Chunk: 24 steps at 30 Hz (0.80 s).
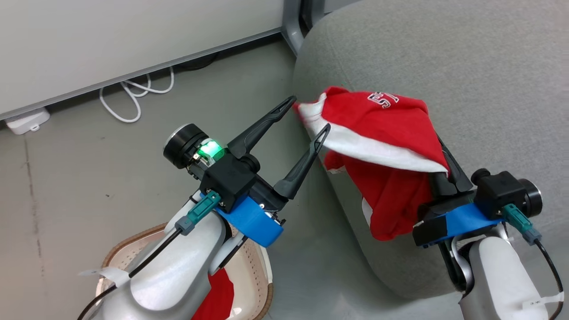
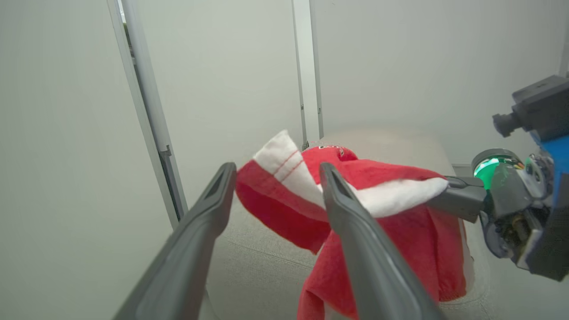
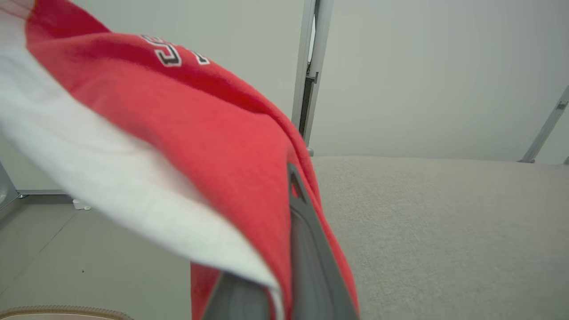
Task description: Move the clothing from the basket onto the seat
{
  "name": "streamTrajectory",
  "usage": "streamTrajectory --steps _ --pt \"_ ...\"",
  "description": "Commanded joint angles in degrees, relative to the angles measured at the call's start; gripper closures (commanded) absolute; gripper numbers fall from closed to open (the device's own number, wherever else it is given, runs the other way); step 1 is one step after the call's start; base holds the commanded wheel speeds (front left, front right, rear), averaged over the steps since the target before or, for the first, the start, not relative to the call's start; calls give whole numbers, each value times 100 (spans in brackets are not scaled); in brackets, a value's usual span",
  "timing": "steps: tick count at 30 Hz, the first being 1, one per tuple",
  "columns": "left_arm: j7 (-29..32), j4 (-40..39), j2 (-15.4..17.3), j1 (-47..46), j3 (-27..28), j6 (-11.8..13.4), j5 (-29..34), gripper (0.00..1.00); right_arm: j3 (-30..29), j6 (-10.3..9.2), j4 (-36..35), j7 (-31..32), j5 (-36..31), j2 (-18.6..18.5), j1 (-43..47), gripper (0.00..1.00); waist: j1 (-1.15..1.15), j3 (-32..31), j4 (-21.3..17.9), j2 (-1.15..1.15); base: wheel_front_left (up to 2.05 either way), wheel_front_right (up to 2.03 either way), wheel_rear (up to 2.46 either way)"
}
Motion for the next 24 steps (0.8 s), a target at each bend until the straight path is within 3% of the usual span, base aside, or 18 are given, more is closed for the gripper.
streamTrajectory --steps 1,15,24 --pt "-16 2 37 -58 6 -2 -2 0 -23 3 -53 -22 1 14 73 100 0 42 -144 0 0 0 0" --pt "-16 18 68 -137 -114 -2 -37 0 -268 3 -316 -22 45 24 136 100 0 109 -225 0 0 0 0" --pt "-16 -110 191 -307 -136 -2 54 0 -888 3 -725 -22 -59 21 -586 100 0 553 -93 0 0 0 0"
